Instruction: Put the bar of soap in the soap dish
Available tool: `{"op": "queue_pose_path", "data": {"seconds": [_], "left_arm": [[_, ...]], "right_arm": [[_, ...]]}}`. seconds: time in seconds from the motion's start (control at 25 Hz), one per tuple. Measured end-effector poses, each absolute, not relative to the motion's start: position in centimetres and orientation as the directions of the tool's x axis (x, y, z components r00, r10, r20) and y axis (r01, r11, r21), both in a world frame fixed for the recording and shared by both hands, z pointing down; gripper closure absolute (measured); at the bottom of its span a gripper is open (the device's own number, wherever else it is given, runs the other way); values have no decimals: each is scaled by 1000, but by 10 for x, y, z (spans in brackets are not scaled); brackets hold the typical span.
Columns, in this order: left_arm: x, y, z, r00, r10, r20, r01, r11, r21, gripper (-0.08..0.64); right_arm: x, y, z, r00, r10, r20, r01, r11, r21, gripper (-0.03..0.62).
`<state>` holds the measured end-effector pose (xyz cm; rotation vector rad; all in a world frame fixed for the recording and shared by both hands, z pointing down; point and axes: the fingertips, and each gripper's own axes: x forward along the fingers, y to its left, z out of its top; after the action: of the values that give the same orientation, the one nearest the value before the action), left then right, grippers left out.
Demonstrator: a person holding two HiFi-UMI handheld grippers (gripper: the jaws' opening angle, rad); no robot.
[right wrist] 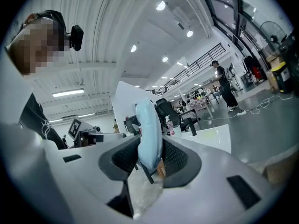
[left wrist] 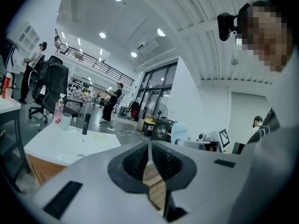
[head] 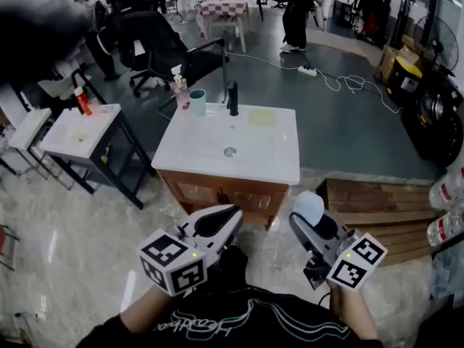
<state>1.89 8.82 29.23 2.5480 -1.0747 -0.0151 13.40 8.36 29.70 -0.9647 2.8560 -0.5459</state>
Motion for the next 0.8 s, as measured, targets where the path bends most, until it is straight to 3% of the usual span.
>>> {"op": "queue_pose_path", "data": {"seconds": [0.8], "left_arm": [[0,-138,328,781,-603,163,-608,-674,420,518]], "right_arm": [[108,-133,335,-734,-667,126,-646,631,-429,443]]}}
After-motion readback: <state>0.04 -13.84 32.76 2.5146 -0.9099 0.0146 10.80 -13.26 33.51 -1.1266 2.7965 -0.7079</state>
